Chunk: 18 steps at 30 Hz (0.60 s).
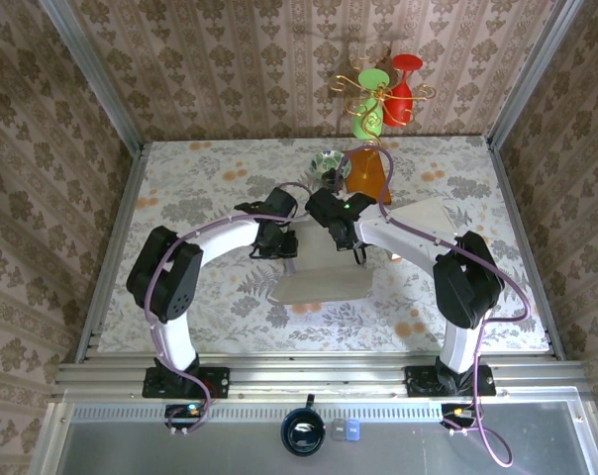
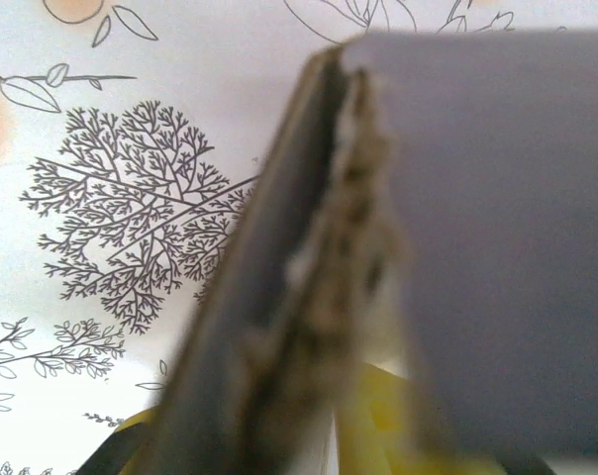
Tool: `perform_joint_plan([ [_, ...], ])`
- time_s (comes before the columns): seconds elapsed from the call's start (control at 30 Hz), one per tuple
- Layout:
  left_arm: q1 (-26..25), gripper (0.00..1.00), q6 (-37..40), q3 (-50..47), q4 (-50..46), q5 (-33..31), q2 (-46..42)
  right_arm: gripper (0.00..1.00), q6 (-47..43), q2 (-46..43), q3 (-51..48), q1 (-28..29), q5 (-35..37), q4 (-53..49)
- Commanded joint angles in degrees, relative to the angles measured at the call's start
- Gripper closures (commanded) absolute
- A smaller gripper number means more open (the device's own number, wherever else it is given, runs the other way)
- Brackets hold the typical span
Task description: Fold the paper box
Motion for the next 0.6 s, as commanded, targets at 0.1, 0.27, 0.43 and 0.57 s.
perform_joint_plan([
  [0.1,-1.2,0.77,-2.6,-2.7,-5.3,-11.1,-0.1,1.0,2.1,1.2,0.7,0.4,3.0,-1.7],
  [0.27,-1.9,1.0,-2.8,-2.3,-4.6,-11.4,0.5,1.0,2.1,1.6,0.6,0.5,2.7,-1.7],
  [0.43,-2.9,1.0,-2.5,-0.9,-4.6,-11.8,0.3,1.0,2.3,1.7,0.7,0.6,2.6,-1.8],
  [0.57,-3.5,0.8,-2.2,0.7,-6.0,-11.9,-0.8,1.0,3.0,1.8,0.4,0.6,2.5,-1.9],
])
